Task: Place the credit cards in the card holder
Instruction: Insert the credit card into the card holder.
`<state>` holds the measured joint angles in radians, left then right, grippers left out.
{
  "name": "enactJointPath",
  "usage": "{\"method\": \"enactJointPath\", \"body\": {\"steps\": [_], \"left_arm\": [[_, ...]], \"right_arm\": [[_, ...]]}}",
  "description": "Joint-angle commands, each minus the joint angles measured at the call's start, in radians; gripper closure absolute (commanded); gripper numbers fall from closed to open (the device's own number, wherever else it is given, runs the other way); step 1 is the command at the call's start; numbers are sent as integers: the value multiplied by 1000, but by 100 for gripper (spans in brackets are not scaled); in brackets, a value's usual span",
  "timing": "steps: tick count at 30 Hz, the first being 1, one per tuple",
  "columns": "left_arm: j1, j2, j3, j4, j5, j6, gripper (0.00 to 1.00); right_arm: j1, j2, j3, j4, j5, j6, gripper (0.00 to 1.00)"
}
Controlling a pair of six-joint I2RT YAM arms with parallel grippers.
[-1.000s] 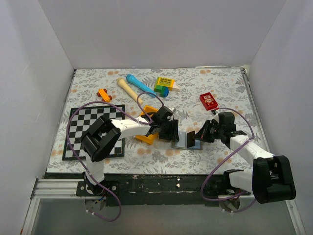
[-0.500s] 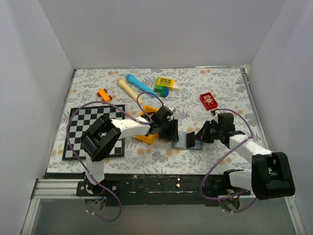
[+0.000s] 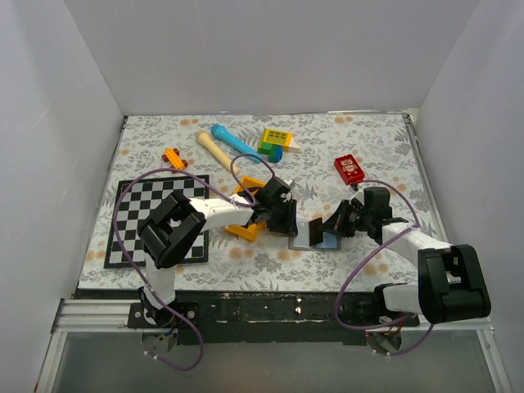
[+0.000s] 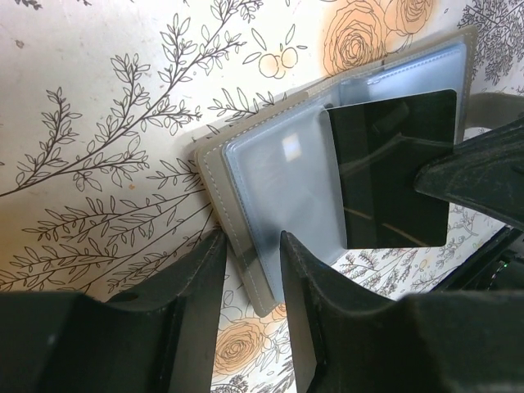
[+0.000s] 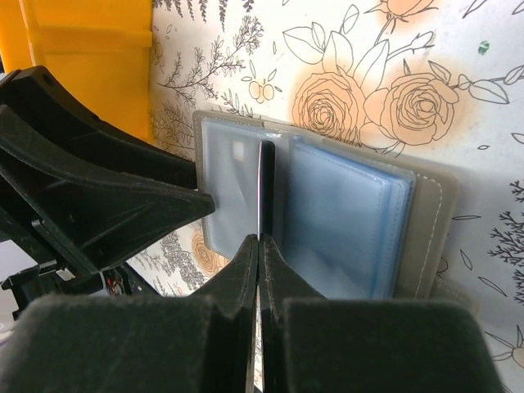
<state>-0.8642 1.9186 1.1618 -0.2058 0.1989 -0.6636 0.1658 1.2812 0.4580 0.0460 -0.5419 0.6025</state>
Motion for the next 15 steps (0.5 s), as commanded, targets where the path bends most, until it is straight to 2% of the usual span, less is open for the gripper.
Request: {"method": "enactJointPath", "body": {"steps": [1, 15], "left_arm": [[-4, 16, 24, -4, -1, 12, 68], [-4, 26, 26, -4, -1, 12, 68]], "right_arm": [[-2, 17, -5, 46, -35, 2, 99], [-2, 53, -28, 61, -4, 22, 99]]}}
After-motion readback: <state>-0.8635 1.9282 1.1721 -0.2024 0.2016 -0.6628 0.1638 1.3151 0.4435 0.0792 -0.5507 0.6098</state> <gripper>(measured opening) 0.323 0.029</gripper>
